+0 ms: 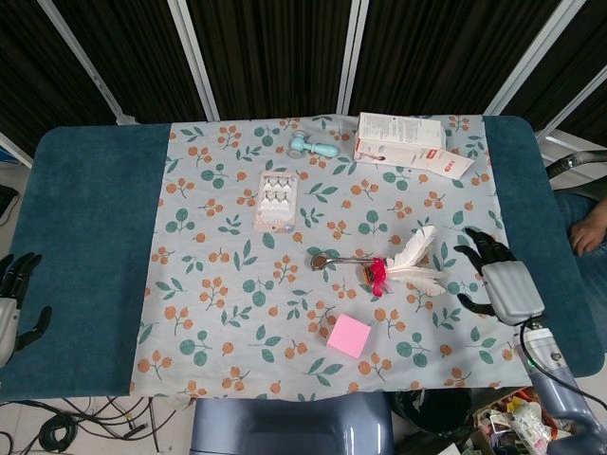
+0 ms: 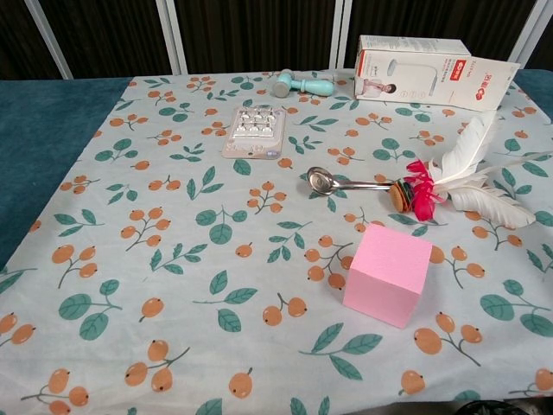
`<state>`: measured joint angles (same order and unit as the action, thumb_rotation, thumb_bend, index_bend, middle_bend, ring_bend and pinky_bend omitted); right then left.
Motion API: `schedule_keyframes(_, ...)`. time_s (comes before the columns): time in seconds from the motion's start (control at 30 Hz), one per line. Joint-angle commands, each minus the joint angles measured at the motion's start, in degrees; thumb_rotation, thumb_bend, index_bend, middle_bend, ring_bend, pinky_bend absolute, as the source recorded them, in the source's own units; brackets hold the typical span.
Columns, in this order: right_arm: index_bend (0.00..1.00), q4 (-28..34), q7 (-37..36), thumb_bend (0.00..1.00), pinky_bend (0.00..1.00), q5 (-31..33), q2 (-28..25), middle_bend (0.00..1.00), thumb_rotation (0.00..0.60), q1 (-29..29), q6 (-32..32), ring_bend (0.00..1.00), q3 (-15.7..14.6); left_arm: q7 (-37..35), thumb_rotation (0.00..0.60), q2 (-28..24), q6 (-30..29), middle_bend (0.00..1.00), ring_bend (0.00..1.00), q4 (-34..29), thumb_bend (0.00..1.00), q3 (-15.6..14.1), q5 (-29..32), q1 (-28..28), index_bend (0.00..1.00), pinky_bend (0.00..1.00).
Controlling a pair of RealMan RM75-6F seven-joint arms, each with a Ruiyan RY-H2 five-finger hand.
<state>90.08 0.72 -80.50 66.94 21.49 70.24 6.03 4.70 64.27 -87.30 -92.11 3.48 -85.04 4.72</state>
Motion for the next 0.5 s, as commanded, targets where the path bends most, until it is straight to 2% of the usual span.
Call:
schedule_keyframes(0.03,0.27,-2.4,-0.18,0.19,0.14,-0.33,2.71,0.02,0.6,0.82,-0.39,0.04,0.27,0.06,0.6,-0.01,0.07,0.08,0.0,-0.1,0.39,0.1,0.19,-0.01,0.07,0.0)
schedule_keyframes(0.2,0.33,-5.29,-0.56,0.21,0.14,-0.68,6.24,0.02,0.6,1.76,0.07,0.04,1.23,0.01,0.6,-0.07,0.35,0.08,0.0,-0.01,0.39,0.14,0.4,0.05,0.07,0.0)
schedule_keyframes(0.5,0.38,-9.3,-0.33,0.21,0.14,-0.31,9.98,0.02,0.6,3.21,-1.88,0.04,1.32,-0.04,0.6,-0.11,0.48,0.08,0.0,0.01,0.39,0.17,0.5,0.08,0.07,0.0)
